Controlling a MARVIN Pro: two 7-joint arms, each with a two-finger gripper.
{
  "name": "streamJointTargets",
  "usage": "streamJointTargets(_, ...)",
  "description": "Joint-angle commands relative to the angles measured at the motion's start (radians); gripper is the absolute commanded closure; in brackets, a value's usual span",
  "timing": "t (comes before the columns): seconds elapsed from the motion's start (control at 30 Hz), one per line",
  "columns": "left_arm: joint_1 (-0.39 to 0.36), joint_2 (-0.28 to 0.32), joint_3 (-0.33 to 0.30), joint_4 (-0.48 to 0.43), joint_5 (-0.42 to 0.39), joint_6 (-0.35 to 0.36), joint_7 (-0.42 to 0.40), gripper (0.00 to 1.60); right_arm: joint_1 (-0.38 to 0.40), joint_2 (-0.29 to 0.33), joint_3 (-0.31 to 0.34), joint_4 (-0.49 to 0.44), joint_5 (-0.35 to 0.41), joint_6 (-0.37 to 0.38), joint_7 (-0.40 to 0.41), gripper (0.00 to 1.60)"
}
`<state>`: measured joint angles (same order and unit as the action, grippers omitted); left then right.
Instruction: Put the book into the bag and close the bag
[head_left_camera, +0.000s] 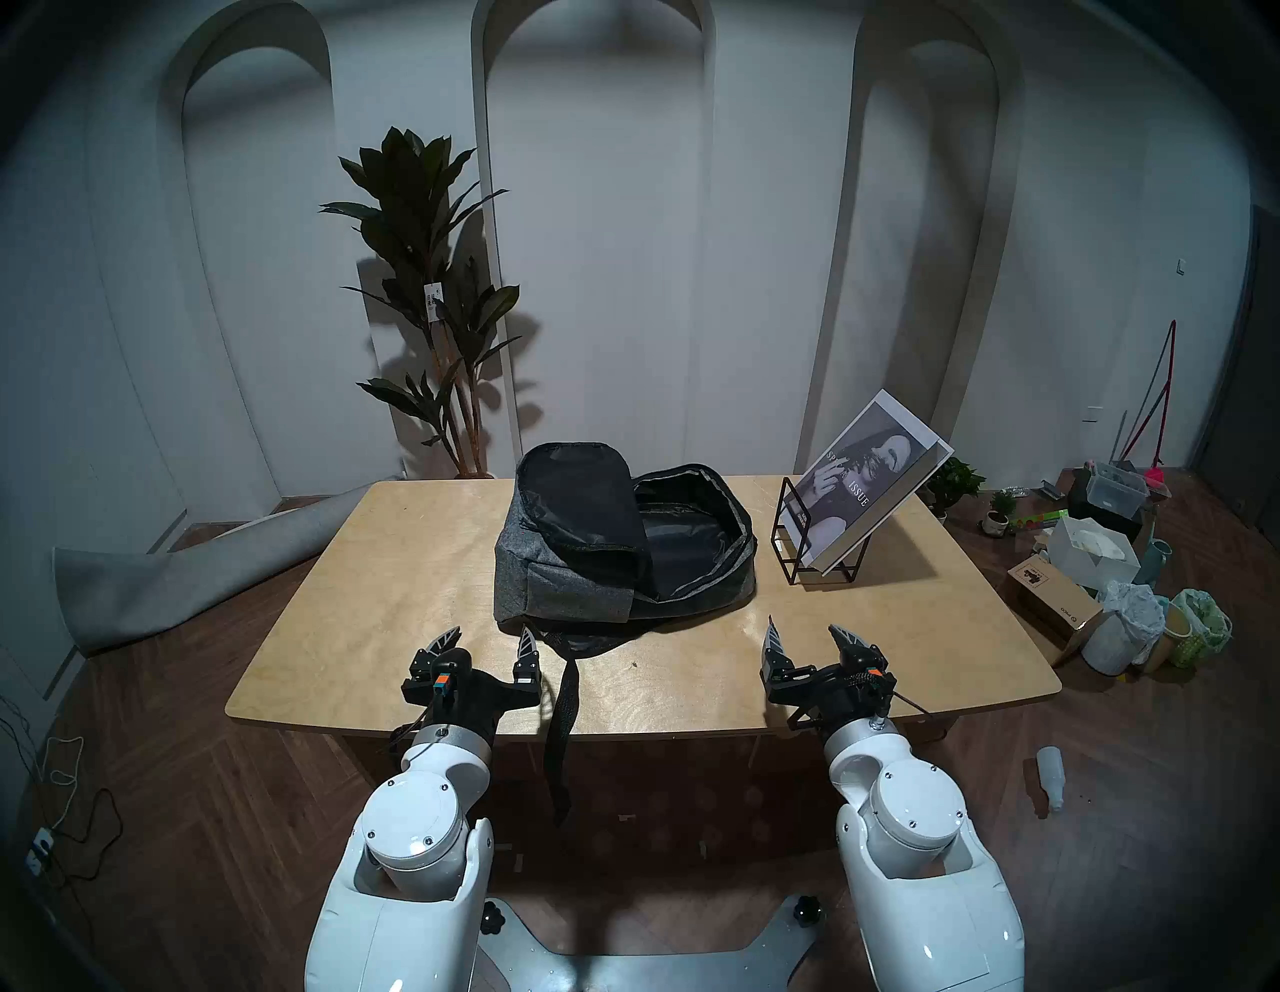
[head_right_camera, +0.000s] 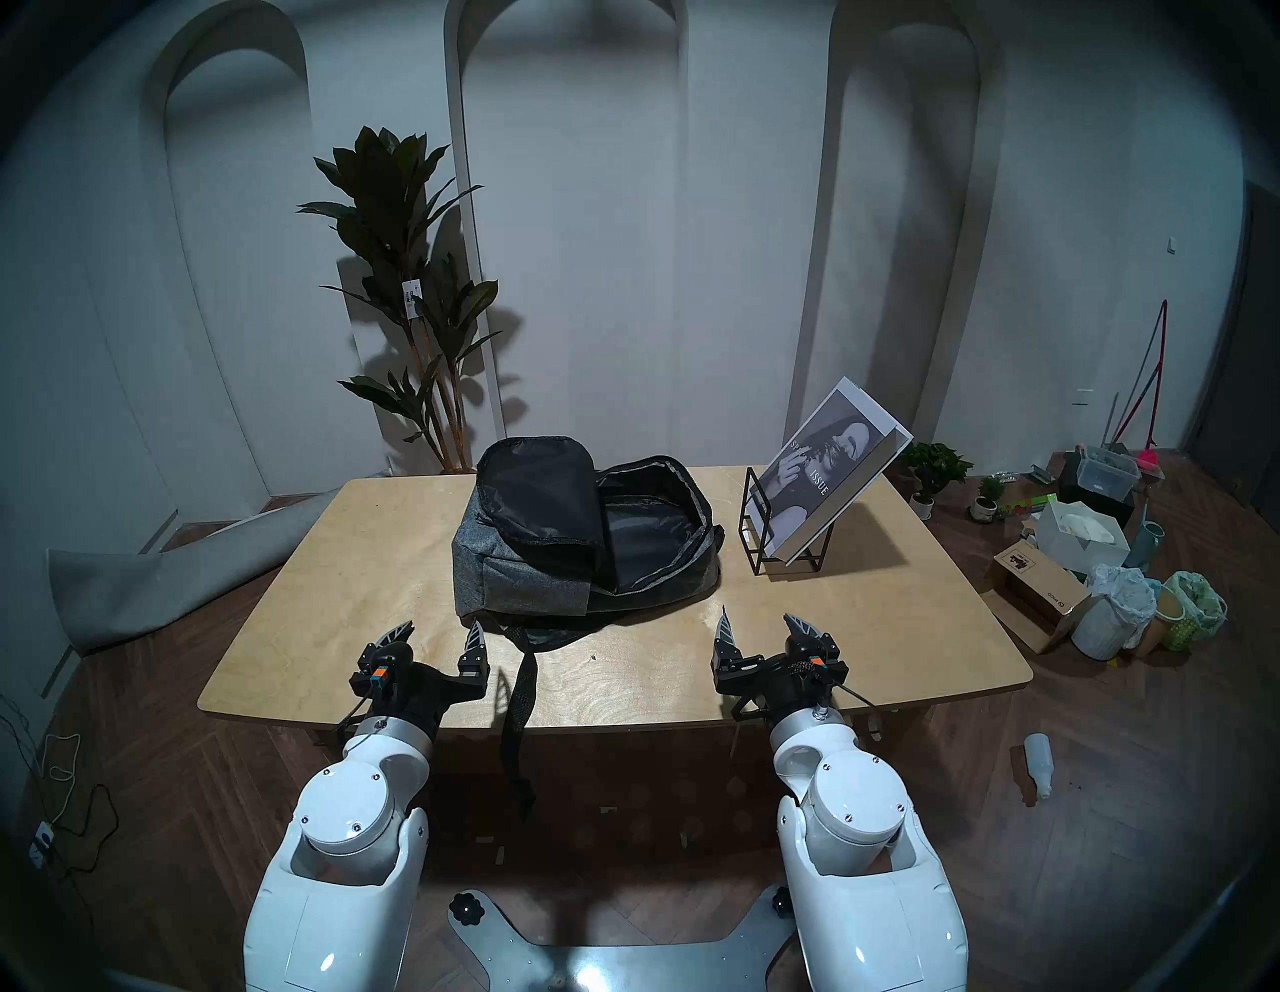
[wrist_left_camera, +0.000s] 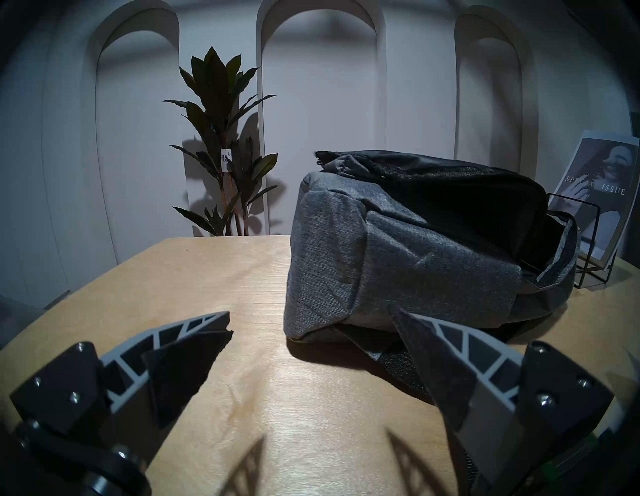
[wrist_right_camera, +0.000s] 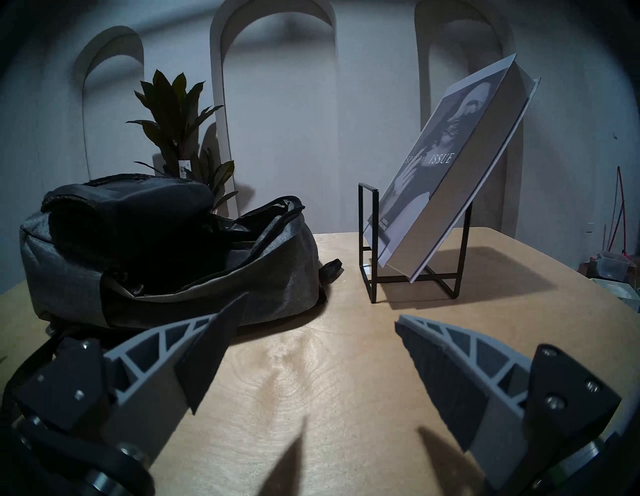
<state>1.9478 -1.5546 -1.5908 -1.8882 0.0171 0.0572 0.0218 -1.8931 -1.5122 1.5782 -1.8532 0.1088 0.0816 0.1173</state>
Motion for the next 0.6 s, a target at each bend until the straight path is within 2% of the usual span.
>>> streamJointTargets(0.0,0.027,0.020,-0.025,-0.097,0.002,0.017,-0.004,0.00,0.052,0.069,0.058,-0.115,0.063,0.045,0.090,0.00)
streamJointTargets(0.13,0.032,0.026,-0.032,-0.122,0.003,0.029,-0.006,0.00,0.065,0.091,0.102,-0.152,0.100,0.068,0.128,0.00)
streamJointTargets(0.23,0.037,0.029,-0.042,-0.158,-0.005,0.046,-0.011,0.00,0.066,0.109,0.170,-0.201,0.165,0.123,0.171,0.00)
streamJointTargets(0.3,0.039,0.030,-0.045,-0.165,-0.008,0.050,-0.015,0.00,0.063,0.116,0.186,-0.214,0.179,0.139,0.182,0.00)
streamJointTargets(0.4,0.045,0.037,-0.054,-0.185,-0.012,0.068,-0.027,0.00,0.053,0.126,0.245,-0.253,0.231,0.194,0.206,0.00)
streamJointTargets(0.43,0.045,0.044,-0.062,-0.193,-0.016,0.077,-0.037,0.00,0.044,0.130,0.296,-0.276,0.263,0.228,0.209,0.00)
streamJointTargets(0.57,0.035,0.059,-0.074,-0.198,-0.027,0.092,-0.058,0.00,0.042,0.142,0.375,-0.296,0.332,0.294,0.202,0.00)
